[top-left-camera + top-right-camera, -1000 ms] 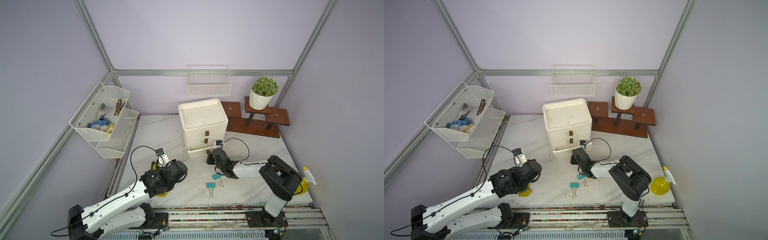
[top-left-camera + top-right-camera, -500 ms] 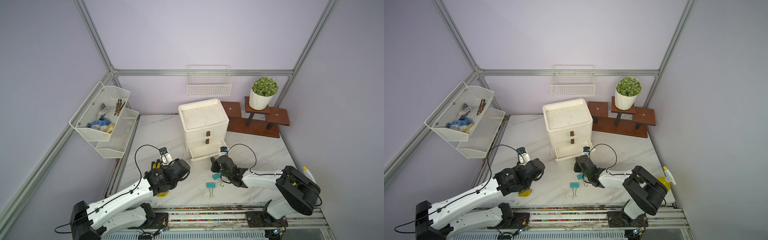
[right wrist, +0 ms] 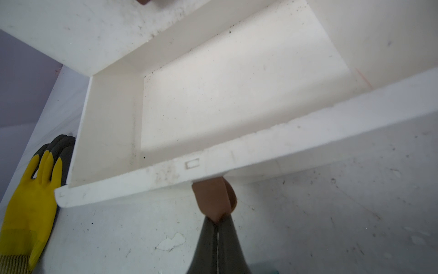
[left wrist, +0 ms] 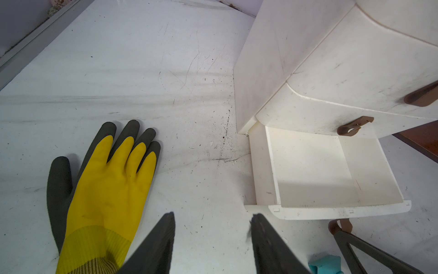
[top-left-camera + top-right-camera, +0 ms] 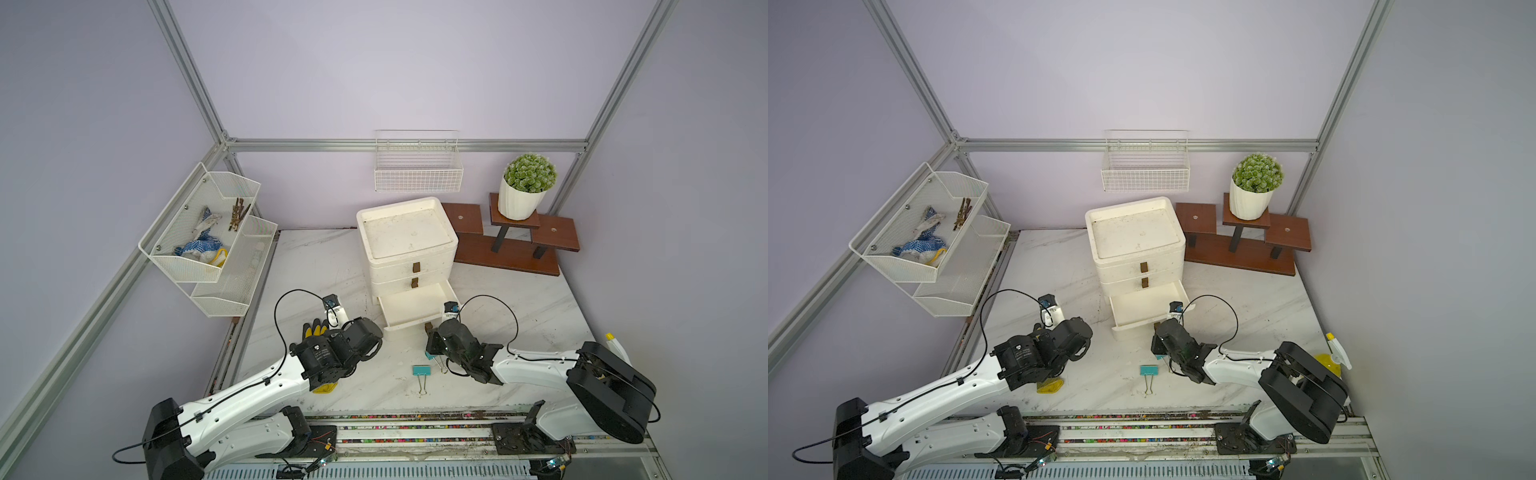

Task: Put the binder clips in the drawer according to color
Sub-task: Open the drawer in the storage box, then pick up the binder clip at the center of the board.

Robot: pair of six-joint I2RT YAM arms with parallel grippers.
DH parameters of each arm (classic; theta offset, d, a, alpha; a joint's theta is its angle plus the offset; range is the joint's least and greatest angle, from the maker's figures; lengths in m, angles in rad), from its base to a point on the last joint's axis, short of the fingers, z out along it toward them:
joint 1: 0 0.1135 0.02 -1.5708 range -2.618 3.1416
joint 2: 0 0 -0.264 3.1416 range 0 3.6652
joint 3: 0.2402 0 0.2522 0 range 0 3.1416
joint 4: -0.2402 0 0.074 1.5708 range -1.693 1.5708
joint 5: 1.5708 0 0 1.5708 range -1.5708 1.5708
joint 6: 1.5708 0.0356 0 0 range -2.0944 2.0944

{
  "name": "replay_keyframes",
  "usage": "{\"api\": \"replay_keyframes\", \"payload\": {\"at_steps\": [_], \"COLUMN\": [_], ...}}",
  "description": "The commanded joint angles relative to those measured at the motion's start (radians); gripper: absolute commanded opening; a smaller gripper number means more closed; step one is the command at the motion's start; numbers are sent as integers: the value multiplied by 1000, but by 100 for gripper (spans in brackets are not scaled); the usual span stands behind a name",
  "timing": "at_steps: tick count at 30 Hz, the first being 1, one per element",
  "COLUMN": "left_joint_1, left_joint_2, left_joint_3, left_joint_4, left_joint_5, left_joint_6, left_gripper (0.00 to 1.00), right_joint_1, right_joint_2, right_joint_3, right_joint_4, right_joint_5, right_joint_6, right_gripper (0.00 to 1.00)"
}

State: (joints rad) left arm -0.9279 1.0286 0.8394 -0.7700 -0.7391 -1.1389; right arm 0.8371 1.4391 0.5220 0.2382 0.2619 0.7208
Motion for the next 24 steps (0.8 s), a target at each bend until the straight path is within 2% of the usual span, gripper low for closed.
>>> {"api": "replay_keyframes", "payload": {"at_steps": [1,8,10,14,17,21,24], "left_joint_1": [6,5,6,6,7,6,6], "left_joint_2": [-1,-5,-8,-29,-48,-56,-49], "left_joint_3": [43,39,35,29,29,33,35], "left_joint_4": [24,23,21,8,2,-1,0], "left_joint_5": [5,50,62,79,79,80,84], "left_joint_6": [18,24,23,16,13,13,13], "left_gripper": [57,59,59,59,59,59,59], "right_joint_1": [6,7,6,8,8,8,8], "right_joint_2": [-36,-164,-187,-198,-166,-124,-31], "right_joint_3": [4,-1,9,10,4,-7,45], "right_joint_4": [-43,-156,-198,-255,-301,-275,-303], "right_joint_5": [27,49,18,-121,-182,-160,-158], "right_joint_6": [11,10,-11,-66,-82,-104,-146], "right_gripper": [10,49,58,77,80,82,82]}}
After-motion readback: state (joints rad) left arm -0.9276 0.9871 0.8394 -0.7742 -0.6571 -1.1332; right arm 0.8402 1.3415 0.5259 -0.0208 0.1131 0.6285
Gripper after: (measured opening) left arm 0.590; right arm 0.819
